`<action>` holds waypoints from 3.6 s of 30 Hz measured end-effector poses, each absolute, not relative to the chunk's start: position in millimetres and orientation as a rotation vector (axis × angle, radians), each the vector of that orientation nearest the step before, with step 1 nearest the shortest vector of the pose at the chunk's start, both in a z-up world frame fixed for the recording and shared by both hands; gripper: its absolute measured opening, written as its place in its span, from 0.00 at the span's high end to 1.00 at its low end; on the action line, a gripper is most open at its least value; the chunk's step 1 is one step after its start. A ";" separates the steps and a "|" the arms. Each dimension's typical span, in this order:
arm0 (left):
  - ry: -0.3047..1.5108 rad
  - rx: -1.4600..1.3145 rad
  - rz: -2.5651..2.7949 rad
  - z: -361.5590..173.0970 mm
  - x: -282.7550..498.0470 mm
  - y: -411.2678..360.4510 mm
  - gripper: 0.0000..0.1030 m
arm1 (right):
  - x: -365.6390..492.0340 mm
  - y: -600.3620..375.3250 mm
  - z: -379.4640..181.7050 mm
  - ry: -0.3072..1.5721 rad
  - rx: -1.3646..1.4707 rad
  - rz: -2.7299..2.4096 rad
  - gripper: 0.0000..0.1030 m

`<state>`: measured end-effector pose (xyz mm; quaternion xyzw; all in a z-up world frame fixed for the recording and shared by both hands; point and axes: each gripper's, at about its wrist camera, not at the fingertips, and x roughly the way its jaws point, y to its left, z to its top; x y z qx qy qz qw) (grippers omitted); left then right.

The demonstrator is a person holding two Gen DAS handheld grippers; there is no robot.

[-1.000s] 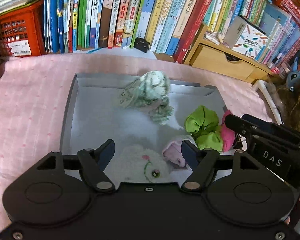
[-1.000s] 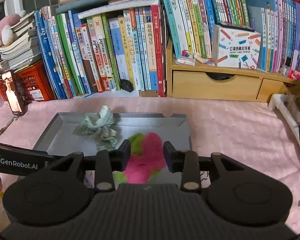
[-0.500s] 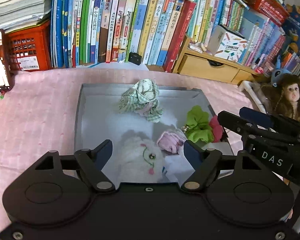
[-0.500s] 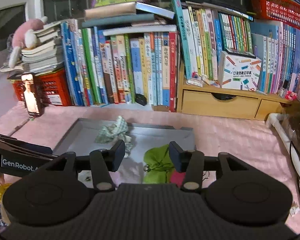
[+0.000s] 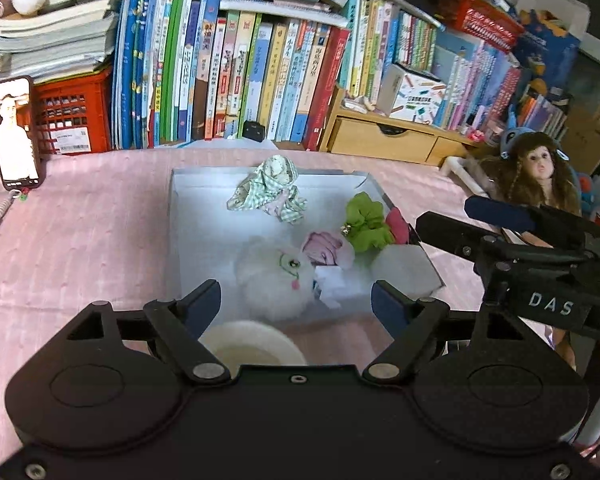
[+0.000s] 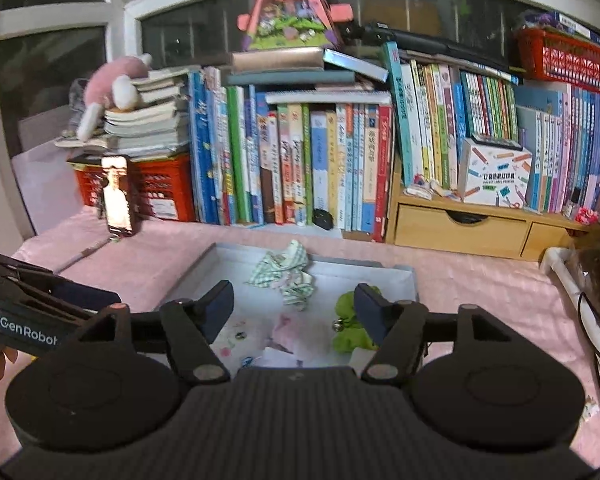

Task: Organize soft objects
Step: 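Move the left gripper to the purple fuzzy ball while the right gripper moves to the light blue packet, then grasp the purple fuzzy ball with the left gripper while the right gripper grasps the light blue packet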

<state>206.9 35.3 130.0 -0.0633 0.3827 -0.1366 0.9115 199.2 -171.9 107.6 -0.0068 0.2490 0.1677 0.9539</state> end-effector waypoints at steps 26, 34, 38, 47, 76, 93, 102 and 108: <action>0.589 -0.085 -0.249 86.4 63.2 78.1 0.09 | 84.6 -147.6 69.8 0.369 -0.040 0.451 0.08; 0.599 -0.090 -0.206 63.6 46.4 86.9 0.07 | 70.5 -138.3 56.2 0.350 -0.048 0.488 0.02; 0.594 -0.098 -0.167 52.7 37.6 90.1 0.07 | 62.2 -132.2 48.2 0.336 -0.074 0.512 0.00; 0.606 -0.196 -0.117 34.1 26.3 108.1 0.05 | 41.6 -127.9 27.8 0.308 -0.136 0.557 0.00; 0.661 -0.334 -0.109 11.5 43.8 103.0 0.01 | 45.9 -59.6 -28.1 0.446 -0.283 0.678 0.00; 0.731 -0.417 -0.110 4.4 57.2 107.9 0.26 | 68.5 -51.8 -30.8 0.560 -0.230 0.676 0.00; 0.741 -0.425 -0.104 6.0 56.1 111.6 0.36 | 71.8 -50.2 -29.3 0.571 -0.228 0.679 0.00; 0.746 -0.433 -0.114 7.1 54.6 111.3 0.36 | 75.3 -49.4 -28.1 0.585 -0.216 0.690 0.00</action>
